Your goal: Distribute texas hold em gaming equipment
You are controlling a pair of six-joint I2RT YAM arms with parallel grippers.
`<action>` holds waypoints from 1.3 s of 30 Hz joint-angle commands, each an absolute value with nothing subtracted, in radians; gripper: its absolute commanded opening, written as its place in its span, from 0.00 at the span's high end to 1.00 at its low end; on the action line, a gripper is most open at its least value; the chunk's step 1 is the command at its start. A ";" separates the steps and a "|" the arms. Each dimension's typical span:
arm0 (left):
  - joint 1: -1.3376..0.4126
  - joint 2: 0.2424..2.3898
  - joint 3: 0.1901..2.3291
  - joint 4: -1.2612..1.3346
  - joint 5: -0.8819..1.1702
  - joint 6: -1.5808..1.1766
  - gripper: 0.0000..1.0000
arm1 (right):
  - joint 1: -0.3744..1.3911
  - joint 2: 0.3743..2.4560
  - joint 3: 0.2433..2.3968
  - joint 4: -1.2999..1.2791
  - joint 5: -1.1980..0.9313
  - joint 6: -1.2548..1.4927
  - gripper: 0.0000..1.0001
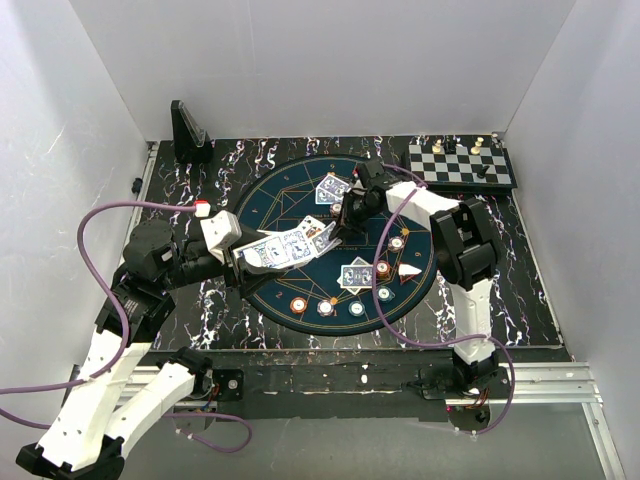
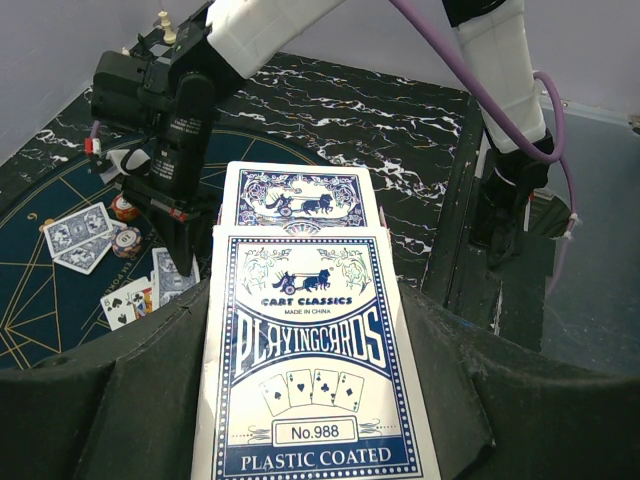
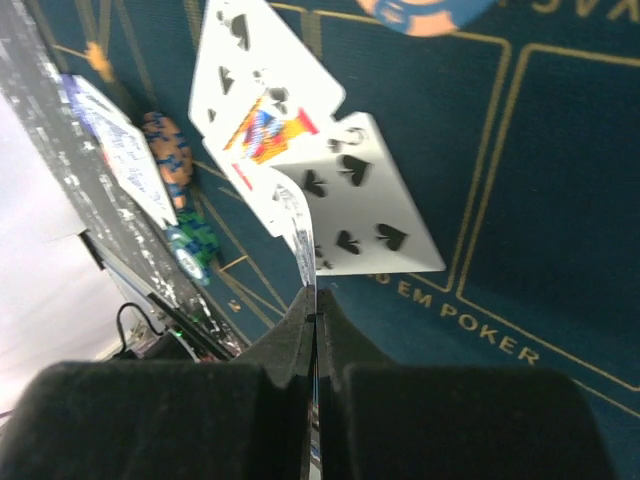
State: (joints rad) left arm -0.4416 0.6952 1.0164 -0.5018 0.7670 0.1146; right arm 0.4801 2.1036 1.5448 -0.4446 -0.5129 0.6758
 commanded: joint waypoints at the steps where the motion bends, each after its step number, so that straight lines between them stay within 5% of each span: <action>1: -0.440 0.683 1.055 -0.495 0.769 0.124 1.00 | 0.492 2.146 1.557 -0.529 -0.442 0.646 0.99; 10: -0.440 0.683 1.057 -0.494 0.775 0.123 1.00 | 0.505 2.121 1.505 -0.551 -0.391 0.660 0.97; 21: -0.440 0.689 1.061 -0.495 0.793 0.117 1.00 | 0.517 2.088 1.568 -0.678 -0.241 0.638 0.48; 30: -0.440 0.686 1.057 -0.489 0.790 0.114 1.00 | 0.517 2.013 1.651 -0.795 -0.126 0.611 0.43; 39: -0.440 0.683 1.042 -0.489 0.787 0.120 1.00 | 0.517 1.700 1.635 -0.665 -0.501 0.699 0.16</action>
